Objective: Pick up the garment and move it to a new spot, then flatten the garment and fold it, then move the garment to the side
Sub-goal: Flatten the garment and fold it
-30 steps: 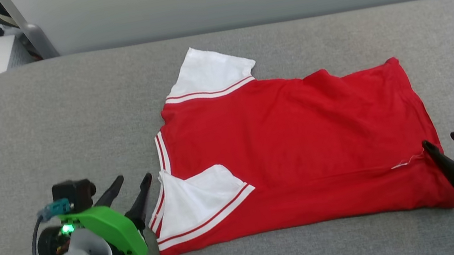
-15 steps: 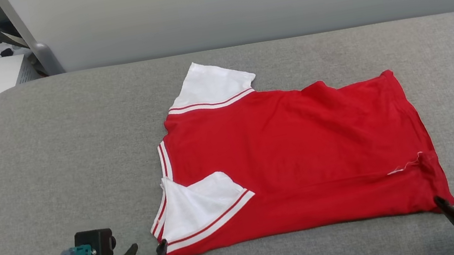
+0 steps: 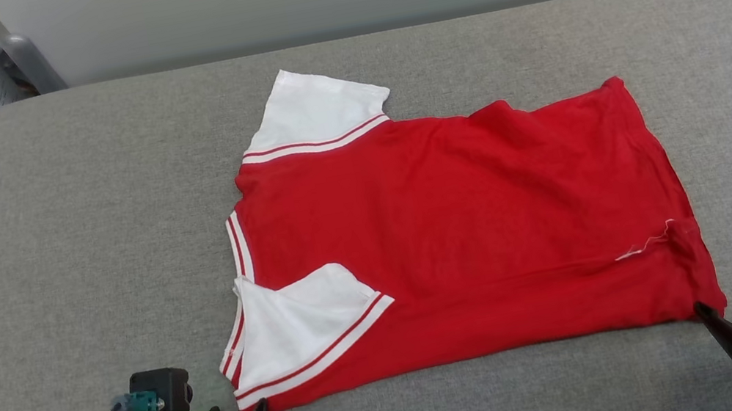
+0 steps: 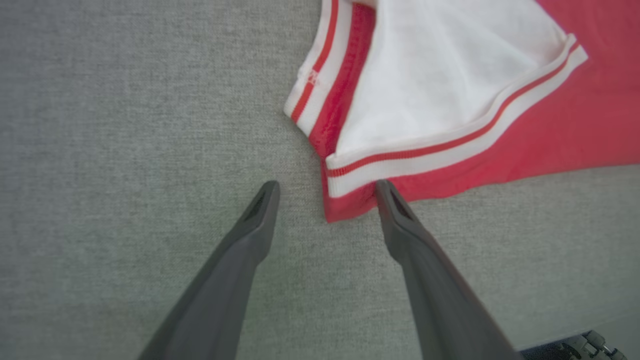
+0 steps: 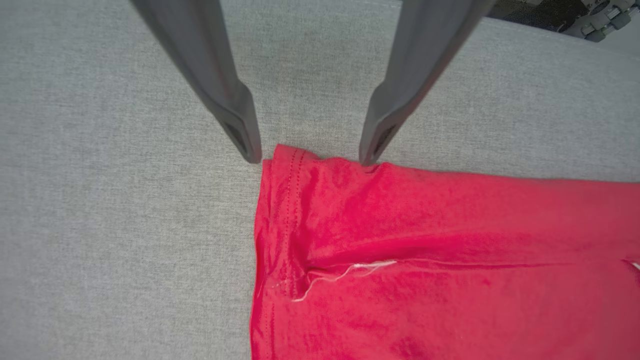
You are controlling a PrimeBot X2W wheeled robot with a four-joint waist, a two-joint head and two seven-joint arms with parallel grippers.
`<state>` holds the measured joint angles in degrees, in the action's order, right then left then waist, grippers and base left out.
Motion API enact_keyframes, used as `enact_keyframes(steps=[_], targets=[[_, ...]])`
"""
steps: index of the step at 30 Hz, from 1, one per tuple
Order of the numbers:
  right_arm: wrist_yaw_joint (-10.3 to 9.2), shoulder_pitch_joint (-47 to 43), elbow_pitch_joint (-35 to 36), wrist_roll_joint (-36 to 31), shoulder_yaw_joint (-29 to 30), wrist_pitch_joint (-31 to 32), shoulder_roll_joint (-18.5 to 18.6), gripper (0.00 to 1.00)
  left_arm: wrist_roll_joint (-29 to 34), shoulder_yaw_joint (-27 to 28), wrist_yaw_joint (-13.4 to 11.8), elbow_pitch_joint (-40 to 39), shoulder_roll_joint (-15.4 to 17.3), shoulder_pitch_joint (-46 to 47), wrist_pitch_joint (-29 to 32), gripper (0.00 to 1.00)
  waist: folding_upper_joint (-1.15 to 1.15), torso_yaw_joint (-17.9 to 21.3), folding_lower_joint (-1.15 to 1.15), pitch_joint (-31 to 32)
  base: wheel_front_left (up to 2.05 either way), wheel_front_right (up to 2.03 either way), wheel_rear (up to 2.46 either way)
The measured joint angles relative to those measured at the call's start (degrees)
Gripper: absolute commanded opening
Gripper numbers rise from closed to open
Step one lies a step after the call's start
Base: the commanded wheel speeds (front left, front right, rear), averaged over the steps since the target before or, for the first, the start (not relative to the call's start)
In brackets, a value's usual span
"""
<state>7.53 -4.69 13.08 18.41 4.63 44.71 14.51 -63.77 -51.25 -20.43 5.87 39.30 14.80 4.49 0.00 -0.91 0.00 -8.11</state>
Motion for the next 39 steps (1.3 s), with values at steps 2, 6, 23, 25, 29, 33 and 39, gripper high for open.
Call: enact_keyframes(steps=[2,6,23,25,29,33,39], targets=[[0.0,0.13,0.62,0.41,-0.14,-0.19,-0.05,1.0,0.08,0.11,0.0,0.8,-0.32,0.16,-0.42,1.0,0.0,0.26,0.0,-0.83,0.0,0.0,0.0],[0.0,0.31,1.07,0.73,-0.48,-0.82,-0.01,1.0,0.09,0.59,0.01,2.02,-0.7,1.24,-0.51,1.0,0.0,0.75,0.0,-2.71,0.0,0.0,0.0],[0.0,2.54,-1.94,-0.91,1.86,0.91,0.6,1.0,-1.78,0.74,3.02,1.21,-1.7,3.43,1.01,0.0,0.0,-1.08,0.0,-3.36,0.0,0.0,0.0],[0.0,3.33,-3.33,-1.52,2.18,1.54,0.8,1.0,-1.86,1.22,2.91,-0.83,-1.45,3.35,0.54,0.0,0.0,-1.79,0.0,-3.06,0.0,0.0,0.0],[0.0,4.84,-6.47,-2.77,2.74,2.24,0.62,1.0,-1.96,1.6,2.44,-4.5,-0.71,3.22,0.55,0.0,0.0,-2.95,0.0,-2.85,0.0,0.0,0.0],[0.0,6.21,-10.0,-3.64,3.23,2.26,0.23,1.0,-1.96,1.62,1.93,-6.92,0.04,3.2,0.73,0.0,0.0,-3.7,0.0,-3.3,0.0,0.0,0.0],[0.0,7.12,-13.0,-4.14,3.26,1.54,-0.18,1.0,-1.94,1.47,1.44,-8.51,0.74,3.17,1.45,0.0,0.0,-4.09,0.0,-4.66,0.0,0.0,0.0]])
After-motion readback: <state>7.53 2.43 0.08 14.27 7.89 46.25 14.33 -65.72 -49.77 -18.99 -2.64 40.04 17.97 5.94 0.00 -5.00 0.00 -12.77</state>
